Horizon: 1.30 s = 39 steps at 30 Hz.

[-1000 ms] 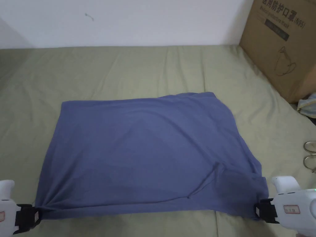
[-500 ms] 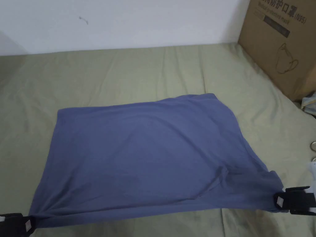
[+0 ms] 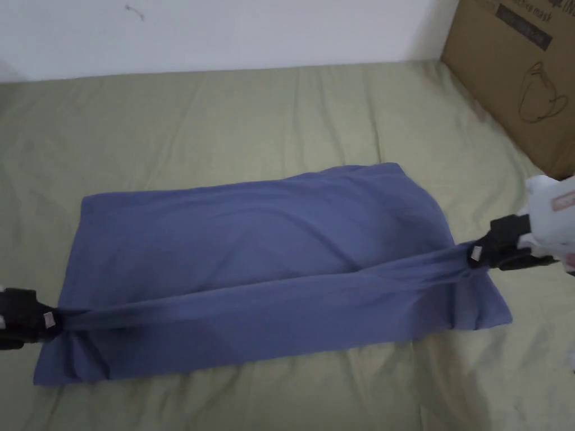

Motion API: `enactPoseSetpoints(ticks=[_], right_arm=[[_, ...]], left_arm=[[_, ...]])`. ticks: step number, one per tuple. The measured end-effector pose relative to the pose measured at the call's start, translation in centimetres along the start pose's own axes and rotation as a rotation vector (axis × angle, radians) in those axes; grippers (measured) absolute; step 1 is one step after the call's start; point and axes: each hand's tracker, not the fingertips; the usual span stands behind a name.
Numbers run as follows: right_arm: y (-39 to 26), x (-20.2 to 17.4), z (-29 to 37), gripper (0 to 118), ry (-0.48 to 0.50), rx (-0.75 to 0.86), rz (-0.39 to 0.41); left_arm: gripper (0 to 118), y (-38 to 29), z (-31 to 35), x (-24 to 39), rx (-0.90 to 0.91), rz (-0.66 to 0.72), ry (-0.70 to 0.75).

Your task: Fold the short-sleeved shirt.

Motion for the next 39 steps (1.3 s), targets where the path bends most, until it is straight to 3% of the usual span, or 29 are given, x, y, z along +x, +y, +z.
enactPoseSetpoints(ticks=[4, 5, 6, 7, 9, 10, 13, 17, 18, 19, 20, 21, 26, 29, 30, 31, 32, 33, 34, 39], right_arm=[[1.8, 0.2, -4.3, 6, -0.037, -0.002, -0.075], [1.7, 0.4, -5.1, 6, -0.034, 0.006, -0.096], [1.5, 0.4, -5.5, 12, -0.030, 0.022, -0.111], [1.2, 0.4, -5.7, 29, -0.037, 0.047, -0.117], [0.3, 0.5, -5.6, 83, -0.041, 0.122, -0.099], [-0.2, 0.4, -5.2, 91, -0.041, 0.151, -0.093], [-1.9, -0.3, -3.5, 91, -0.037, 0.181, -0.055], [-5.3, -2.6, -0.4, 91, -0.097, 0.240, 0.109], [-6.4, -3.2, 0.3, 87, -0.129, 0.224, 0.154], [-7.4, -3.7, 0.8, 72, -0.144, 0.226, 0.188], [-8.8, -4.2, 1.5, 42, -0.142, 0.259, 0.226], [-9.7, -4.8, 1.9, 0, -0.137, 0.293, 0.246], [-12.9, -5.5, 2.3, 0, -0.111, 0.287, 0.275], [-13.3, -6.0, 2.4, 0, -0.111, 0.259, 0.302], [-13.5, -6.0, 2.4, 0, -0.110, 0.256, 0.303], [-13.7, -5.9, 2.5, 0, -0.109, 0.254, 0.303], [-13.7, -5.7, 2.5, 0, -0.103, 0.251, 0.303], [-13.6, -5.9, 2.7, 0, -0.100, 0.246, 0.302], [-13.6, -5.8, 2.7, 0, -0.101, 0.243, 0.302], [-13.7, -4.9, 2.3, 0, -0.120, 0.227, 0.299]], left_arm=[[10, 1.3, -2.9, -0.2, 0.000, 0.010, 0.025], [16, 1.3, -3.3, -0.3, 0.007, 0.022, 0.026], [34, 1.2, -3.6, -0.3, 0.027, 0.028, 0.037], [55, 1.1, -3.6, -0.2, 0.052, 0.024, 0.055], [109, 0.7, -3.3, -0.2, 0.077, 0.009, 0.077], [117, 0.4, -3.1, -0.3, 0.088, 0.007, 0.073], [115, -1.0, -1.2, -0.1, 0.163, -0.031, 0.037], [112, -4.2, 2.1, 0.9, 0.248, -0.131, 0.107], [95, -5.3, 3.0, 1.2, 0.250, -0.166, 0.126], [65, -6.3, 3.6, 1.4, 0.263, -0.191, 0.136], [24, -7.4, 4.5, 1.7, 0.285, -0.223, 0.153], [0, -8.5, 4.9, 1.9, 0.290, -0.244, 0.174], [0, -12.2, 5.1, 2.2, 0.229, -0.278, 0.281], [0, -11.9, 4.1, 1.0, 0.209, -0.207, 0.242], [3, -11.4, 3.4, 0.6, 0.202, -0.158, 0.243], [16, -11.0, 2.8, 0.1, 0.201, -0.127, 0.234], [44, -10.0, 2.1, -0.5, 0.204, -0.108, 0.210], [97, -9.3, 1.0, -0.9, 0.190, -0.094, 0.223], [118, -8.8, -0.2, -1.3, 0.159, -0.072, 0.237], [113, -6.9, -5.6, -2.6, 0.075, -0.079, 0.332]])
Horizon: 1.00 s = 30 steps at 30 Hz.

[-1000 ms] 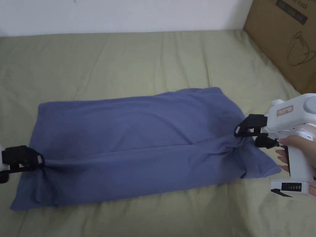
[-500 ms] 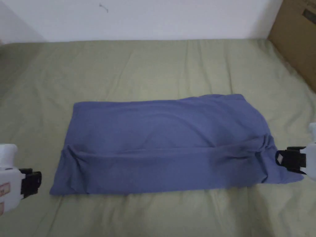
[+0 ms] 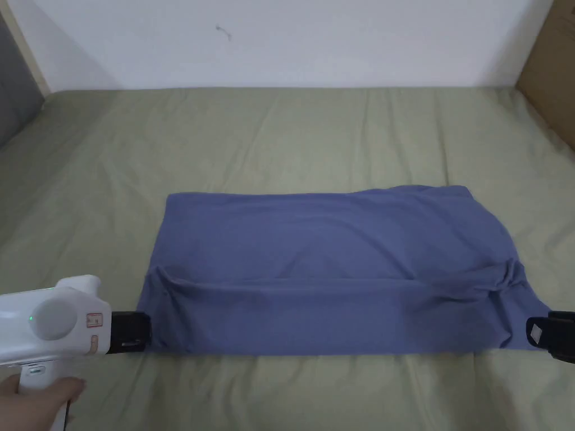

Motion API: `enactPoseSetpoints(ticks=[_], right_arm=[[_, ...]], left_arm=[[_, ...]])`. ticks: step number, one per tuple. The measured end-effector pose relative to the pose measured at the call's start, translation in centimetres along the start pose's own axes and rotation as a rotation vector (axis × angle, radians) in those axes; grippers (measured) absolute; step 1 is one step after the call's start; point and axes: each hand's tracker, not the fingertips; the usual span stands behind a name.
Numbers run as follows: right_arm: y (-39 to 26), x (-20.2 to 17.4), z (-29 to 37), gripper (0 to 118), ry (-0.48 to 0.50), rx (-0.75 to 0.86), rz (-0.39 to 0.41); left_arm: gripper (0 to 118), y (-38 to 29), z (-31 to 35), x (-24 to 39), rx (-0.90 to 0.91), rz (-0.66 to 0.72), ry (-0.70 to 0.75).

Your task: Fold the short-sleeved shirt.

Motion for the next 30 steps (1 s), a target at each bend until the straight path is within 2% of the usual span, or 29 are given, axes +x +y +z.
enactPoseSetpoints(ticks=[2, 4, 5, 6, 7, 8, 9, 13, 15, 16, 17, 19, 20, 22, 24, 26, 27, 28, 29, 30], right_arm=[[0.1, 0.4, -0.2, 0, -0.008, -0.006, -0.008], [0.0, 1.1, -0.7, 0, -0.020, -0.013, -0.018], [-0.1, 1.5, -0.9, 0, -0.027, -0.016, -0.022], [-0.2, 1.7, -0.9, 0, -0.033, -0.017, -0.024], [-0.3, 2.0, -1.1, 0, -0.041, -0.018, -0.026], [-0.4, 2.4, -1.3, 0, -0.049, -0.018, -0.027], [-0.5, 2.9, -1.5, 0, -0.057, -0.020, -0.028], [-0.3, 4.5, -1.9, 0, -0.086, -0.024, -0.057], [0.2, 6.5, -2.8, 1, -0.074, -0.017, -0.114], [0.5, 7.0, -3.2, 2, -0.068, -0.014, -0.133], [0.9, 7.7, -3.9, 12, -0.083, -0.018, -0.143], [1.6, 7.8, -5.2, 85, -0.141, -0.101, -0.193], [1.9, 8.5, -6.2, 103, -0.119, -0.110, -0.237], [2.3, 9.6, -7.7, 105, -0.076, -0.109, -0.309], [2.6, 10.6, -9.4, 105, -0.122, -0.124, -0.355], [2.6, 11.0, -10.7, 103, -0.137, -0.195, -0.359], [2.6, 10.5, -10.8, 96, -0.127, -0.208, -0.325], [2.7, 9.8, -10.6, 91, -0.163, -0.205, -0.257], [2.8, 8.9, -10.2, 80, -0.173, -0.193, -0.174], [2.8, 8.4, -9.7, 52, -0.150, -0.186, -0.121]], left_arm=[[111, 0.1, -1.4, 0.5, -0.042, 0.005, 0.001], [109, -0.3, -1.9, 1.3, -0.043, 0.038, -0.091], [107, -0.2, -0.9, 2.0, -0.020, -0.007, -0.050], [94, -0.3, -0.5, 2.4, -0.004, -0.052, -0.079], [76, -0.5, -0.2, 2.9, 0.012, -0.074, -0.120], [49, -0.8, 0.4, 3.3, 0.043, -0.103, -0.126], [3, -0.8, 1.6, 3.4, 0.077, -0.135, -0.145], [4, -0.6, 3.4, 3.1, 0.103, -0.135, -0.157], [4, -0.4, 3.6, 2.3, 0.114, -0.138, -0.105], [4, -0.3, 3.6, 1.8, 0.118, -0.137, -0.102], [4, 0.0, 3.9, 1.4, 0.116, -0.133, -0.109], [3, 0.1, 3.6, 1.0, 0.084, -0.094, -0.126], [3, 0.1, 3.4, 0.9, 0.078, -0.075, -0.124], [3, 0.1, 3.5, 1.3, 0.082, -0.080, -0.116], [3, 0.0, 3.1, 1.8, 0.071, -0.112, -0.095], [3, 0.0, 3.2, 2.0, 0.067, -0.117, -0.092], [3, 0.1, 3.2, 1.9, 0.065, -0.115, -0.093], [3, 0.1, 3.2, 1.7, 0.063, -0.113, -0.095], [3, 0.3, 3.4, 1.7, 0.062, -0.107, -0.099], [3, 0.4, 3.5, 1.5, 0.062, -0.102, -0.103]])
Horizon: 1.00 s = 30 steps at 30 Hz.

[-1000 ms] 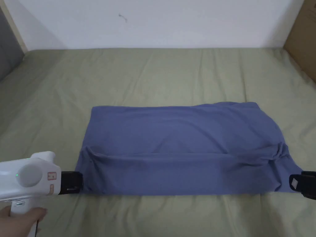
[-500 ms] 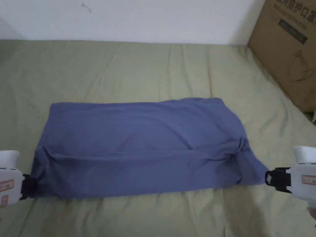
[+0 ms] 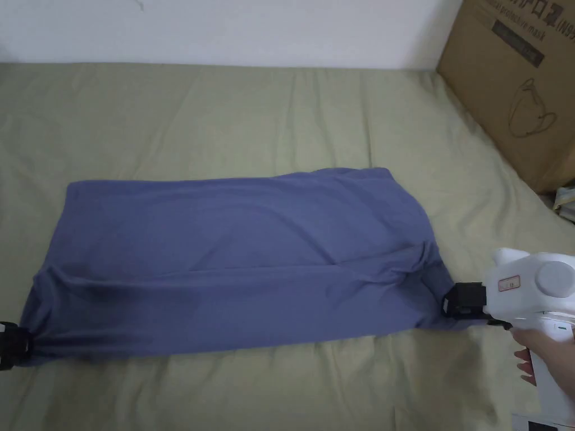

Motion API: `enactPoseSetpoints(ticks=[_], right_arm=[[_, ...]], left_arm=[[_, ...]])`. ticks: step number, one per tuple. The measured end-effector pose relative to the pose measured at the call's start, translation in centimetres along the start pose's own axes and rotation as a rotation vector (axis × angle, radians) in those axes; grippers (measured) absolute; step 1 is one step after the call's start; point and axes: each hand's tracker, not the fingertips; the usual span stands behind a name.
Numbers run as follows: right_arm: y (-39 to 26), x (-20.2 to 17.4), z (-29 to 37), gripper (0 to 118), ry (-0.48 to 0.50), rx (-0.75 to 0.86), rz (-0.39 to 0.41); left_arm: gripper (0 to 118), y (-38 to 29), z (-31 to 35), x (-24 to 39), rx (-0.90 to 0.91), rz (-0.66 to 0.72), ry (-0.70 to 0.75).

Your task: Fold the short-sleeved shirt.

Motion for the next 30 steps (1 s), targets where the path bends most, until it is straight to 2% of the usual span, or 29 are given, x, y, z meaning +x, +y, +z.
enactPoseSetpoints(ticks=[1, 2, 3, 4, 8, 11, 15, 21, 27, 28, 29, 30], right_arm=[[-0.1, -0.3, 0.5, 21, 0.029, 0.009, 0.027], [-0.1, -0.6, 0.9, 8, 0.085, 0.007, 0.025], [-0.2, -1.0, 1.4, 8, 0.107, 0.010, 0.011], [-0.3, -1.1, 1.7, 8, 0.076, 0.004, 0.015], [0.1, -0.1, 3.2, 8, 0.052, 0.004, 0.048], [0.3, 1.6, 5.4, 8, 0.088, 0.019, -0.011], [-0.6, 1.6, 8.3, 8, 0.076, 0.029, 0.041], [-5.4, 2.3, 10.7, 8, 0.090, -0.034, 0.058], [-10.0, 3.4, 8.7, 8, 0.091, -0.105, -0.027], [-10.3, 3.4, 8.1, 8, 0.095, -0.115, -0.032], [-10.6, 3.2, 7.7, 13, 0.091, -0.124, -0.029], [-10.8, 2.8, 7.7, 33, 0.030, -0.134, -0.012]], left_arm=[[3, 0.1, 0.1, -0.1, -0.002, 0.001, -0.003], [3, 0.2, 0.1, -0.1, -0.005, 0.001, -0.005], [3, 0.3, 0.1, 0.0, -0.007, -0.001, -0.005], [3, 0.4, 0.2, 0.0, -0.010, -0.006, -0.005], [3, 1.2, 0.8, -0.5, -0.035, 0.020, -0.014], [3, 1.4, 2.0, -0.8, -0.039, 0.023, -0.040], [3, 0.9, 4.0, -1.2, -0.053, 0.012, -0.059], [3, -3.0, 7.6, -2.4, -0.077, 0.028, -0.094], [4, -7.3, 6.9, -2.7, -0.098, 0.023, -0.119], [6, -7.6, 6.5, -2.7, -0.103, 0.026, -0.114], [14, -7.7, 6.2, -2.8, -0.109, 0.029, -0.115], [48, -7.9, 6.2, -2.8, -0.109, 0.040, -0.100]])
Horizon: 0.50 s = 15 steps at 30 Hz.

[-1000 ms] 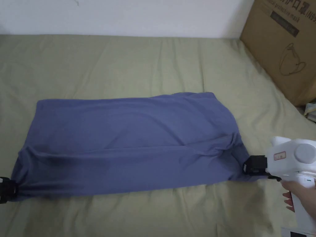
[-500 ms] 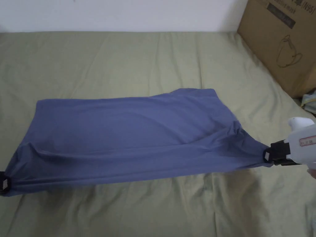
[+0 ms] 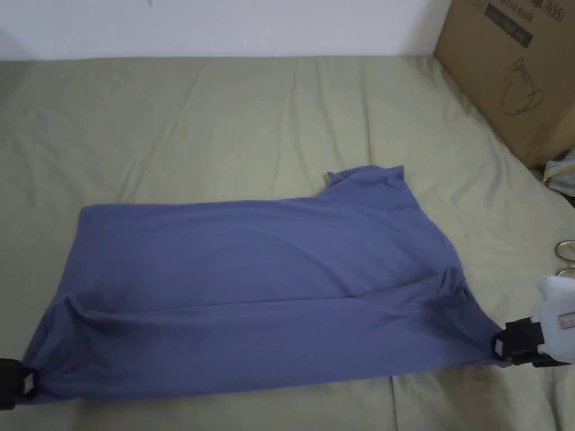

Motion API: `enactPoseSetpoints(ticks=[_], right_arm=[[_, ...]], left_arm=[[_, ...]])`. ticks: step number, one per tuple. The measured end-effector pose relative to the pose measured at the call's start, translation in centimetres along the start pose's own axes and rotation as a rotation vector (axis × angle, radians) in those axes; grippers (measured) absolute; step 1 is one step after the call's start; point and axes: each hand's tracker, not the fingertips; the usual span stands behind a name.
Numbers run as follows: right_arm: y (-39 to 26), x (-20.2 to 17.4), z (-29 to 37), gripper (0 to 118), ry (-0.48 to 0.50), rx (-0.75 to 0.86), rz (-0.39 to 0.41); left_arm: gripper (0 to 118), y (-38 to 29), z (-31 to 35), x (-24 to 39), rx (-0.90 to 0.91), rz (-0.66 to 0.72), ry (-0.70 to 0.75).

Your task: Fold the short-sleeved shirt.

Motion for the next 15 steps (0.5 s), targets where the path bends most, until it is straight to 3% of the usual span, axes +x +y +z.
enactPoseSetpoints(ticks=[1, 2, 3, 7, 12, 13, 14, 15], right_arm=[[-0.2, -0.5, 0.0, 56, -0.073, 0.005, 0.010], [-0.2, -1.1, 0.1, 84, -0.151, 0.005, 0.041], [-0.2, -1.6, 0.2, 99, -0.184, 0.008, 0.064], [0.6, -4.3, 3.1, 99, -0.170, 0.127, 0.118], [2.6, -9.7, 5.2, 97, -0.058, 0.263, 0.130], [2.8, -10.5, 5.3, 90, -0.007, 0.262, 0.122], [3.1, -11.5, 5.2, 70, 0.051, 0.242, 0.146], [3.3, -12.3, 5.1, 60, 0.066, 0.241, 0.161]], left_arm=[[87, -0.2, 0.0, -0.1, 0.015, 0.014, 0.029], [116, -0.3, 0.0, -0.2, 0.032, 0.026, 0.046], [114, -0.3, 0.3, -0.3, 0.039, 0.036, 0.042], [112, 0.9, 3.8, 1.1, 0.182, 0.071, 0.045], [111, 3.1, 5.1, 5.6, 0.225, -0.026, 0.049], [102, 3.4, 4.6, 6.0, 0.203, -0.067, 0.055], [79, 3.5, 4.5, 6.5, 0.198, -0.109, 0.060], [79, 3.7, 4.6, 7.3, 0.222, -0.153, 0.052]])
